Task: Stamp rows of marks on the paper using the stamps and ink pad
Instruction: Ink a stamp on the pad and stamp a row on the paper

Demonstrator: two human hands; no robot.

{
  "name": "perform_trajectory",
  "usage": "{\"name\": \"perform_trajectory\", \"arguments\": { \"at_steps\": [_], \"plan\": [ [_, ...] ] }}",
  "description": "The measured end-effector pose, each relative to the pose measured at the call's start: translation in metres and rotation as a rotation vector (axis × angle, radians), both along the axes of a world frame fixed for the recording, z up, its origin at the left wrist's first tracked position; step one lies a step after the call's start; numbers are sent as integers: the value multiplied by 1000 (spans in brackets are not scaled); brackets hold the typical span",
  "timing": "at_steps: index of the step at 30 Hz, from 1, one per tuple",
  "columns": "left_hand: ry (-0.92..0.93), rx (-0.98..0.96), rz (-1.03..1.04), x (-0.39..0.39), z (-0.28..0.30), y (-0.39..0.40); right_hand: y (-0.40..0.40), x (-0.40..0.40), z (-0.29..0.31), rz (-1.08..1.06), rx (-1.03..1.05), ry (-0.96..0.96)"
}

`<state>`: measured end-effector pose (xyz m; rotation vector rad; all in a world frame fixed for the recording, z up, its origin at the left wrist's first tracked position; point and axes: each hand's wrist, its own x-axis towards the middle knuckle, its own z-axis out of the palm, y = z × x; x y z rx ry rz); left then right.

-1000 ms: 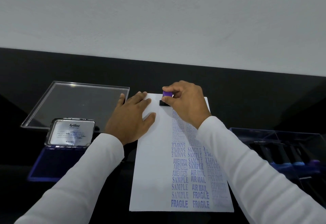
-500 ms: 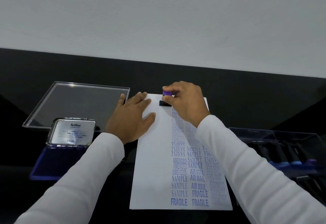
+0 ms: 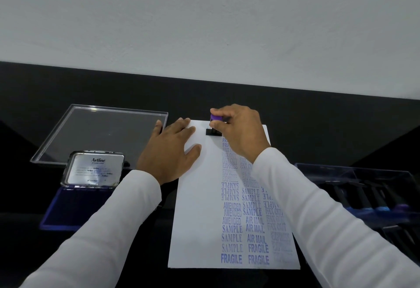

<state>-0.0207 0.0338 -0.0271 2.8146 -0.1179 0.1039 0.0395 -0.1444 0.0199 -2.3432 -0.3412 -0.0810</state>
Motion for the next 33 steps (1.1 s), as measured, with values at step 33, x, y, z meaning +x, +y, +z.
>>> {"name": "perform_trajectory", "arguments": {
  "at_steps": [33],
  "plan": [
    [-10,-3,9,-1,-1,0,1,-2,3,-6,-9,38]
  ]
}}
